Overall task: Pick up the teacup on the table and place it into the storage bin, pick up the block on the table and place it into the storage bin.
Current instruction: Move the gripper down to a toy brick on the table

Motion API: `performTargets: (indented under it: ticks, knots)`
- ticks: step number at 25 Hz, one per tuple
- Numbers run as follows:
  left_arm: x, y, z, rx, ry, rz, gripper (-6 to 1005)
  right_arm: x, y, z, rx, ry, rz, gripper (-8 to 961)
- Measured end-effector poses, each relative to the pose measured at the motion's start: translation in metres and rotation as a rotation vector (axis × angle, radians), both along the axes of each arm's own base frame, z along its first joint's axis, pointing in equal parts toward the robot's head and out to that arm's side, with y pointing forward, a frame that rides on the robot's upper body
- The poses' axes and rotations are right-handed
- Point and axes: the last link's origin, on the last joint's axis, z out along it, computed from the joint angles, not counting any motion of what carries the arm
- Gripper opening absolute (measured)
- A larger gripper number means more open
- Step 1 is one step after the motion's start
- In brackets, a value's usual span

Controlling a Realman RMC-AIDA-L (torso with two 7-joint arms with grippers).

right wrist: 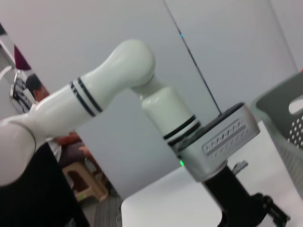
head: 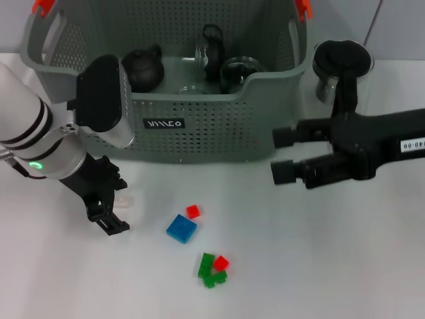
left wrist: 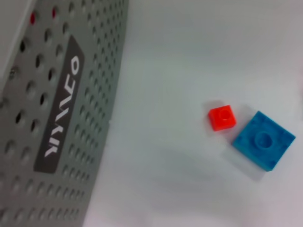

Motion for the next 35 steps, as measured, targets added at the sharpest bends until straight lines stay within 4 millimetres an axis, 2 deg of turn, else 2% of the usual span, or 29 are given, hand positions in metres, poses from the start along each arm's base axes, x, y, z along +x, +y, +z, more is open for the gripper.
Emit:
performTargets:
  ticks: [9, 15, 31, 35]
  knots:
    - [0.002, 0.003, -0.001, 0.009, 0.012, -0.002, 840, 0.015, -0.001, -0.006, -0.021, -0.139, 0.014, 947]
    - [0.003, 0.005, -0.002, 0.013, 0.016, 0.000, 839, 0.014, 0.005, -0.025, -0.028, -0.226, 0.022, 947]
    - [-0.003, 0.006, 0.004, -0.001, 0.022, -0.036, 839, 0.008, 0.009, -0.033, -0.032, -0.212, 0.024, 946]
    - [-0.003, 0.006, 0.004, -0.019, 0.028, -0.051, 716, 0.007, 0.009, -0.034, -0.036, -0.199, 0.022, 946]
